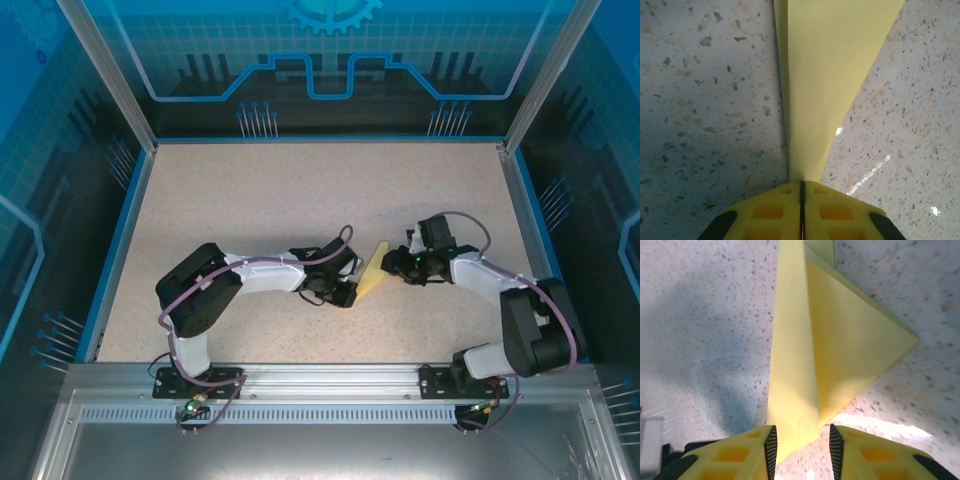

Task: Fold a paper plane with a square sheet of paper (pick it up from the middle)
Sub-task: Fold the wing for the fifth time at the center of the table.

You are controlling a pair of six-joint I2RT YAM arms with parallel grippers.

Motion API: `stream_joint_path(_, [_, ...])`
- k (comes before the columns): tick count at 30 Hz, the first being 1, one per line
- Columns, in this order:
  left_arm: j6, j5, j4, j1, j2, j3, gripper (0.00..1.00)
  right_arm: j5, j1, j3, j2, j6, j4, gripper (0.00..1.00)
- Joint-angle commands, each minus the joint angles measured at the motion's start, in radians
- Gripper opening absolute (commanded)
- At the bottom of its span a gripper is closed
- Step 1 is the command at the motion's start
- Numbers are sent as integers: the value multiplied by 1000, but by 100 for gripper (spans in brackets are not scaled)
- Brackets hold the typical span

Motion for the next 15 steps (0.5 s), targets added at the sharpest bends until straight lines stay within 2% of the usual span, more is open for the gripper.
stream_joint_path(1, [5,-2,-28,13,-46,25,13,-16,-25,9,-51,-55,-135,37])
stream_joint_path(10, [32,-22,-81,13,-102,81,34,-88,-24,-44,-46,-17,-83,40])
stream_joint_path(15, [75,-28,-127,9,-53,144,38,-93,-25,-55,-34,-12,-66,41])
